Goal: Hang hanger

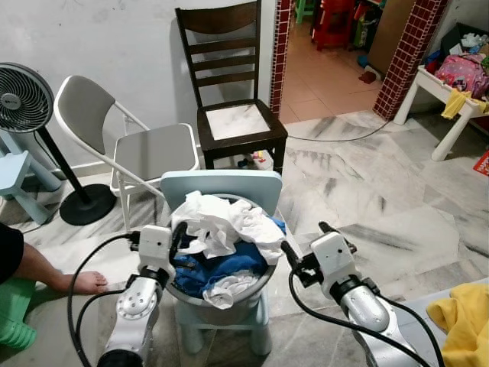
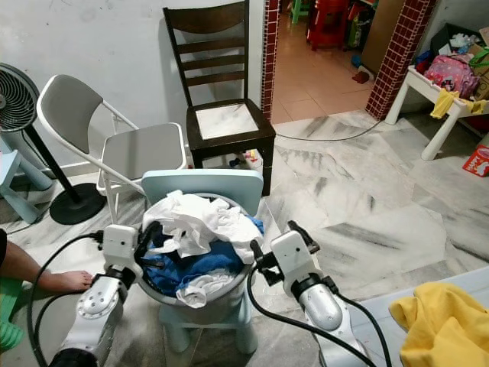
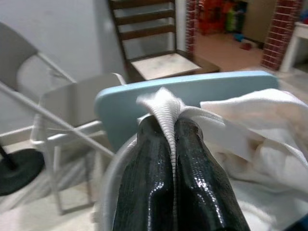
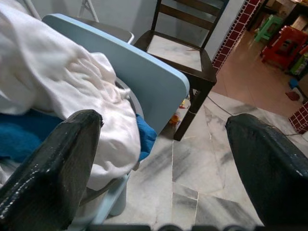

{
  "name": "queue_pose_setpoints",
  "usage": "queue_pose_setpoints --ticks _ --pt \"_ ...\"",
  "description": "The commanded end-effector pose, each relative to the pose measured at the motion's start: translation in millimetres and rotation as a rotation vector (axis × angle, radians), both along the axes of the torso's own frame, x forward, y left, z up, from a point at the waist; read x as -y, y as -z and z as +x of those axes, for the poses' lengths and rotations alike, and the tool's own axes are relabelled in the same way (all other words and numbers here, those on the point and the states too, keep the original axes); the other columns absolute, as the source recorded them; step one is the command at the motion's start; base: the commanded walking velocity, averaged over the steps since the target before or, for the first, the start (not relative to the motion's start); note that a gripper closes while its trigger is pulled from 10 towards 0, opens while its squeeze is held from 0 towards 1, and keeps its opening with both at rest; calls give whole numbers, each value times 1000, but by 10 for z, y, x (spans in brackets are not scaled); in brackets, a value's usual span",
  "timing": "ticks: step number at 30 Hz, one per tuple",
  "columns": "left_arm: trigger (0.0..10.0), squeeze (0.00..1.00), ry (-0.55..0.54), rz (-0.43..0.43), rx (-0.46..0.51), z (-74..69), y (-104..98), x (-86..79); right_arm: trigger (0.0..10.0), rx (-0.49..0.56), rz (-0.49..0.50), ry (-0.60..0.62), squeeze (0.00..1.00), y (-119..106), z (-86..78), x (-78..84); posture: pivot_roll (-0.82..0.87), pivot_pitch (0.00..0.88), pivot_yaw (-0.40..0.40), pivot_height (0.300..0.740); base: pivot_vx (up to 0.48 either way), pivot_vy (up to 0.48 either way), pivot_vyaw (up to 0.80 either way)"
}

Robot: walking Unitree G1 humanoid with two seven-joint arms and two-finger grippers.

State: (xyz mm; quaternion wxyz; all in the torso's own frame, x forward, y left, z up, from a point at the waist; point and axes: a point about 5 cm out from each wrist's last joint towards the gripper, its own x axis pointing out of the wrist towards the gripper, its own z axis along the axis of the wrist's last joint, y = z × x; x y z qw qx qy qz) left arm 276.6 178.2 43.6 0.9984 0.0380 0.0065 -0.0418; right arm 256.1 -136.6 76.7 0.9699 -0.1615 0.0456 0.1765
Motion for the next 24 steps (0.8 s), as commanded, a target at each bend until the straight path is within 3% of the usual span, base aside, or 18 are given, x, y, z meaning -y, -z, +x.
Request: queue_pose_setpoints --ticks 1,5,8,9,13,14,15,17,18,20,22,23,24 --pt "0 0 -81 33 91 11 -163 -129 10000 11 -7 10 0 -12 34 30 -130 6 29 740 0 0 0" --pt "0 0 -128 91 172 48 -328 -185 10000 15 -6 6 0 -20 61 16 -121 0 26 740 0 0 0" --pt "0 0 -167 157 314 149 -684 -229 10000 21 -3 3 0 -32 100 2 -115 0 26 740 0 0 0" --pt "0 0 -167 157 314 149 -684 -229 10000 21 -3 3 0 -32 100 2 -115 0 26 740 0 0 0" --pt "0 0 -222 205 557 357 -1444 -277 10000 32 3 13 0 -45 153 -6 -108 0 37 740 0 0 0" --pt "0 0 -222 205 557 357 -1444 -277 10000 32 3 13 0 -45 153 -6 -108 0 37 740 0 0 0" --pt "0 0 -224 224 645 409 -1727 -264 10000 36 7 18 0 -45 170 -14 -105 0 41 740 0 0 0" --pt "0 0 -186 251 752 465 -2053 -180 10000 37 9 19 0 -43 178 -24 -104 0 41 740 0 0 0" --pt "0 0 -186 251 752 465 -2053 -180 10000 37 9 19 0 -43 178 -24 -104 0 41 740 0 0 0" --pt "0 0 -112 253 852 501 -2362 -6 10000 36 12 17 0 -35 180 -38 -100 0 44 740 0 0 0" --pt "0 0 -41 249 906 516 -2551 165 10000 35 15 16 0 -26 185 -54 -95 0 49 740 0 0 0" --pt "0 0 -41 249 906 516 -2551 165 10000 35 15 16 0 -26 185 -54 -95 0 49 740 0 0 0" --pt "0 0 4 202 931 532 -2664 297 10000 35 19 15 0 -24 195 -77 -95 0 52 740 0 0 0"
